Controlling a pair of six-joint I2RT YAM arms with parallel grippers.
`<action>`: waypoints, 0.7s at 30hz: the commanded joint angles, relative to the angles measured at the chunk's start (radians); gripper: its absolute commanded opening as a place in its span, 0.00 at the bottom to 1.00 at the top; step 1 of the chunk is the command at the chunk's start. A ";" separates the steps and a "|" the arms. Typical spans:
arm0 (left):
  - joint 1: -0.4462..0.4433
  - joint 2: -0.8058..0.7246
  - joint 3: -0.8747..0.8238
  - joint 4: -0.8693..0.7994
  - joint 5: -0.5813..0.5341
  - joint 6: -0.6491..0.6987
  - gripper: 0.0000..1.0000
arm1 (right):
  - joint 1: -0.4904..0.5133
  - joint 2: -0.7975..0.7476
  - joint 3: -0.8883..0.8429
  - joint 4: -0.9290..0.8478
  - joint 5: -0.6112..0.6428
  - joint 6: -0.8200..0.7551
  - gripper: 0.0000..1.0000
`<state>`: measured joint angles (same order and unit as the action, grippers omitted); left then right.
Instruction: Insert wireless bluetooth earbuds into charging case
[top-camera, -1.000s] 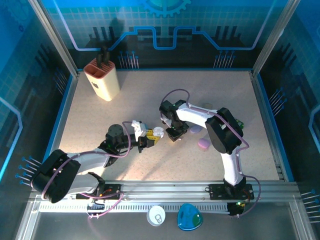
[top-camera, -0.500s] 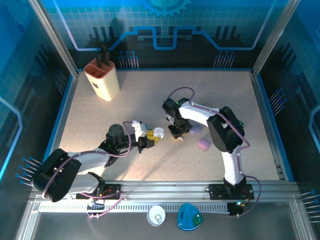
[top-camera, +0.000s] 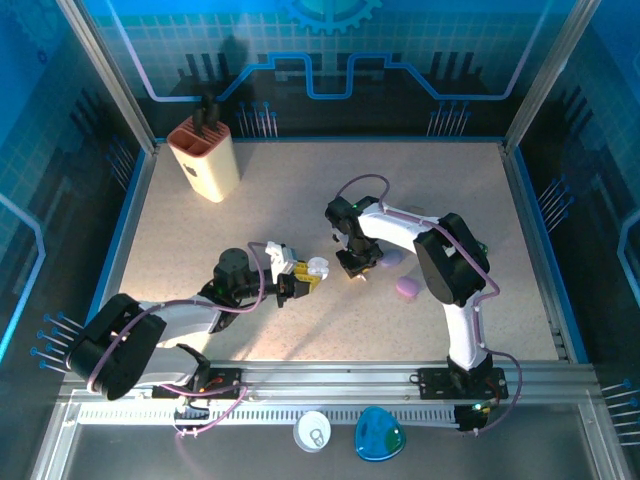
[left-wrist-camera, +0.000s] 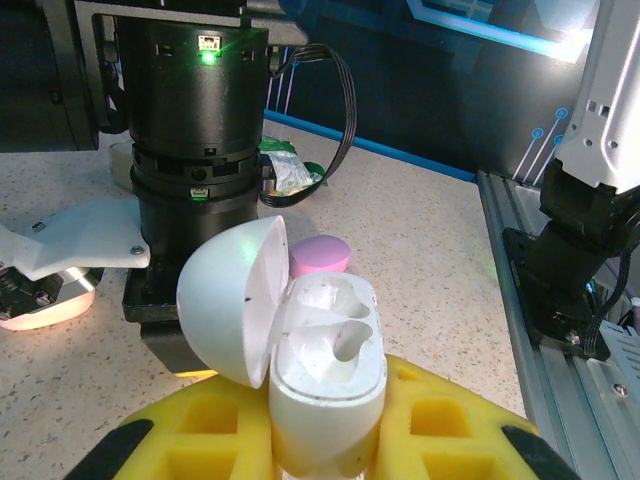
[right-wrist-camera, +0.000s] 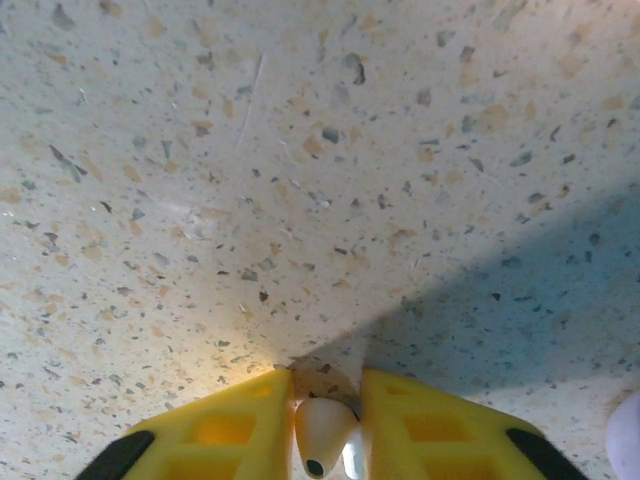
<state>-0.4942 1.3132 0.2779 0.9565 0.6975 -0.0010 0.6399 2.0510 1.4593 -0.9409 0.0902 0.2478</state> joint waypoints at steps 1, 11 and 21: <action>0.006 0.012 0.016 0.041 0.033 0.000 0.17 | -0.004 -0.017 -0.025 -0.007 -0.024 0.015 0.22; 0.005 0.022 0.029 0.040 0.042 -0.001 0.16 | -0.017 -0.050 -0.051 0.014 0.070 0.070 0.20; 0.005 0.034 0.049 0.026 0.054 0.001 0.16 | -0.020 -0.123 -0.124 0.107 -0.010 0.116 0.30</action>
<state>-0.4942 1.3361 0.2970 0.9668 0.7136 -0.0017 0.6285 1.9774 1.3571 -0.8619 0.1200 0.3367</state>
